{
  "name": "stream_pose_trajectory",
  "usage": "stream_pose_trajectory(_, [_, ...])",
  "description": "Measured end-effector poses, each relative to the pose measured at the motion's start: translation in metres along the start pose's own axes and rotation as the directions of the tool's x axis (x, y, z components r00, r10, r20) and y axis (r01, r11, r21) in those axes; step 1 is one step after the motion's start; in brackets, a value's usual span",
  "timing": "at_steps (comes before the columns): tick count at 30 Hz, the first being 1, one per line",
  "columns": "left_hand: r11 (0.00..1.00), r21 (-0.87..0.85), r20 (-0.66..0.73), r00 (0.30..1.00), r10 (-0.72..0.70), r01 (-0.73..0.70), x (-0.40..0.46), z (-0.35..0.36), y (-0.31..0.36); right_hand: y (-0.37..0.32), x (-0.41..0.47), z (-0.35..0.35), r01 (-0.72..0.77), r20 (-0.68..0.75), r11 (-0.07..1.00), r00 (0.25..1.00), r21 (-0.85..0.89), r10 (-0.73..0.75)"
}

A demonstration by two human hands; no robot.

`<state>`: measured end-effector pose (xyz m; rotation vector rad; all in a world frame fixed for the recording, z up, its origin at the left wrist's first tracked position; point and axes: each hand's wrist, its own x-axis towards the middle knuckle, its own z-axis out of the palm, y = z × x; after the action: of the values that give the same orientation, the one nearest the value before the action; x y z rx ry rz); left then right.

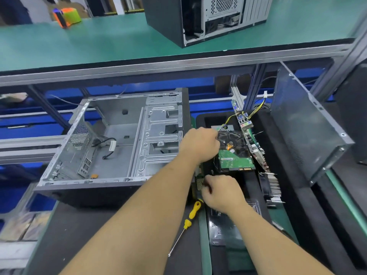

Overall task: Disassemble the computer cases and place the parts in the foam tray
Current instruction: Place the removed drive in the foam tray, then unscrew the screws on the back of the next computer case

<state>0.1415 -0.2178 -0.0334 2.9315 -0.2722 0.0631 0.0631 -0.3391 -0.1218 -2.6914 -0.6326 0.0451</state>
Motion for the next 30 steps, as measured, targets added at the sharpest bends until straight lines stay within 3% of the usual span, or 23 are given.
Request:
stream_pose_trajectory(4, [0.997, -0.060, -0.036, 0.998, -0.044, 0.042, -0.004, -0.005, 0.002, -0.013, -0.009, 0.013, 0.274, 0.257, 0.950, 0.939, -0.147, -0.231])
stream_pose_trajectory(6, [1.000, -0.003, -0.018, 1.000, -0.018, 0.018, -0.012, -0.007, 0.003, -0.021, -0.013, 0.020, 0.316, 0.347, 0.930, 0.907, -0.188, -0.238])
stream_pose_trajectory(9, [0.994, 0.074, 0.133, 0.989, 0.071, -0.081, -0.029, -0.010, 0.005, -0.032, -0.019, 0.023, 0.307, 0.427, 0.909, 0.889, -0.282, -0.167])
stream_pose_trajectory(11, [0.994, 0.041, 0.139, 0.985, 0.099, -0.106, -0.046, -0.011, 0.003, -0.039, -0.021, 0.022, 0.258, 0.434, 0.905, 0.896, -0.339, -0.093])
stream_pose_trajectory(13, [0.990, -0.010, 0.055, 0.988, 0.144, -0.143, -0.069, -0.013, -0.002, -0.046, -0.023, 0.022, 0.197, 0.432, 0.906, 0.902, -0.376, -0.016])
stream_pose_trajectory(17, [0.944, -0.077, -0.042, 0.947, 0.319, -0.322, -0.122, -0.013, -0.036, -0.072, -0.035, 0.023, 0.164, 0.420, 0.846, 0.904, -0.507, 0.076])
stream_pose_trajectory(21, [0.946, 0.006, -0.140, 0.936, 0.322, -0.324, -0.201, -0.007, -0.109, -0.125, -0.060, 0.039, 0.075, 0.248, 0.838, 0.966, -0.541, 0.074])
stream_pose_trajectory(23, [0.965, 0.101, -0.180, 0.949, 0.257, -0.242, -0.245, 0.001, -0.149, -0.163, -0.072, 0.055, -0.081, 0.168, 0.902, 0.972, -0.425, 0.166])
stream_pose_trajectory(25, [0.980, 0.135, -0.177, 0.970, 0.166, -0.143, -0.286, 0.007, -0.186, -0.203, -0.080, 0.075, -0.302, 0.157, 0.930, 0.928, -0.210, 0.337])
stream_pose_trajectory(30, [0.979, 0.048, -0.072, 0.978, -0.196, 0.200, -0.381, 0.031, -0.268, -0.279, -0.094, 0.117, -0.554, 0.127, 0.823, 0.831, 0.122, 0.541])
